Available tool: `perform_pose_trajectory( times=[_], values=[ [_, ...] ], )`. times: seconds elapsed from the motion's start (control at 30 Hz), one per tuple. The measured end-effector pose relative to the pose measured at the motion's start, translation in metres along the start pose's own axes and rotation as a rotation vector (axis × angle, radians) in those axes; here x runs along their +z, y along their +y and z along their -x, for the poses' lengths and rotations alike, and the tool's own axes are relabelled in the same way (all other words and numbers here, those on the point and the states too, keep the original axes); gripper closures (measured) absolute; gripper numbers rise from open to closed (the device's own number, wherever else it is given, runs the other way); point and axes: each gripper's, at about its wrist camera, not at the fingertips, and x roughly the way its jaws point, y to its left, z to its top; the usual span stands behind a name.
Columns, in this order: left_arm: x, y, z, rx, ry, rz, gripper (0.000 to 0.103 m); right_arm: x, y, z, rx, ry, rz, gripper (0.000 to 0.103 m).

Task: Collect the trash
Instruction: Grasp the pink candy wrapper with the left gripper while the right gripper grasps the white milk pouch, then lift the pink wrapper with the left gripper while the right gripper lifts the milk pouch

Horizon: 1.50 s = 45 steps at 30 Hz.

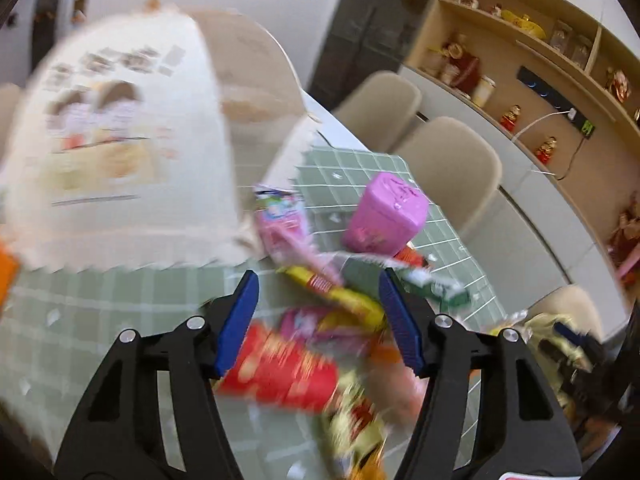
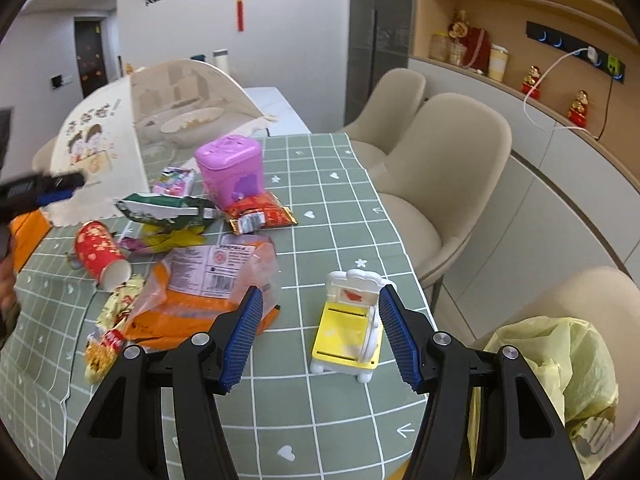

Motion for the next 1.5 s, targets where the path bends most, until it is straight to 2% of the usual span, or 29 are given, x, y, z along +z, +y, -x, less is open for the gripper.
perform_pose_trajectory(
  times=[0.1, 0.23, 0.37, 0.53, 0.57, 0.63, 0.7, 0.87, 0.97, 1.07, 1.17, 1.3, 1.4, 1.5],
  values=[
    [0.028, 0.004, -0.041, -0.004, 0.098, -0.046, 0.052, 0.003, 0.002, -0.003, -0.022, 0.008, -0.002, 0.046],
    [0.061, 0.019, -0.096, -0.019, 0.239, -0.060, 0.052, 0.008, 0.002, -0.008, -0.063, 0.007, -0.004, 0.046],
    [0.071, 0.034, -0.128, 0.098, 0.285, -0.040, 0.052, 0.012, 0.003, -0.010, -0.077, 0.010, -0.015, 0.046],
    [0.065, 0.044, -0.148, 0.057, 0.351, 0.005, 0.052, 0.019, 0.011, -0.021, -0.057, 0.026, 0.003, 0.046],
    [0.063, 0.042, -0.150, 0.045, 0.363, 0.000, 0.055, 0.022, 0.013, -0.024, -0.042, 0.028, -0.001, 0.046],
    [0.061, 0.038, -0.156, 0.025, 0.387, -0.009, 0.077, 0.032, 0.018, -0.029, -0.003, 0.025, -0.013, 0.046],
    [0.056, 0.035, -0.158, 0.001, 0.414, -0.011, 0.091, 0.043, 0.023, -0.032, 0.034, 0.015, -0.025, 0.046],
    [0.042, 0.027, -0.131, -0.057, 0.390, -0.040, 0.098, 0.089, 0.044, -0.039, 0.138, -0.021, -0.008, 0.046],
    [0.025, 0.026, -0.099, -0.096, 0.377, -0.031, 0.099, 0.116, 0.072, -0.058, 0.265, 0.044, 0.027, 0.046],
    [0.008, 0.029, -0.075, -0.114, 0.363, 0.000, 0.099, 0.128, 0.103, -0.084, 0.348, 0.112, 0.071, 0.046],
    [-0.003, 0.031, -0.048, -0.124, 0.325, 0.028, 0.099, 0.123, 0.133, -0.116, 0.345, 0.192, 0.152, 0.046],
    [-0.020, 0.027, -0.016, -0.140, 0.289, 0.042, 0.099, 0.098, 0.143, -0.135, 0.302, 0.277, 0.209, 0.046],
    [-0.035, 0.021, 0.001, -0.110, 0.271, 0.010, 0.098, 0.083, 0.119, -0.134, 0.338, 0.306, 0.097, 0.046],
    [-0.048, 0.015, 0.013, -0.103, 0.259, 0.009, 0.096, 0.074, 0.106, -0.133, 0.377, 0.338, 0.043, 0.046]
  ],
)
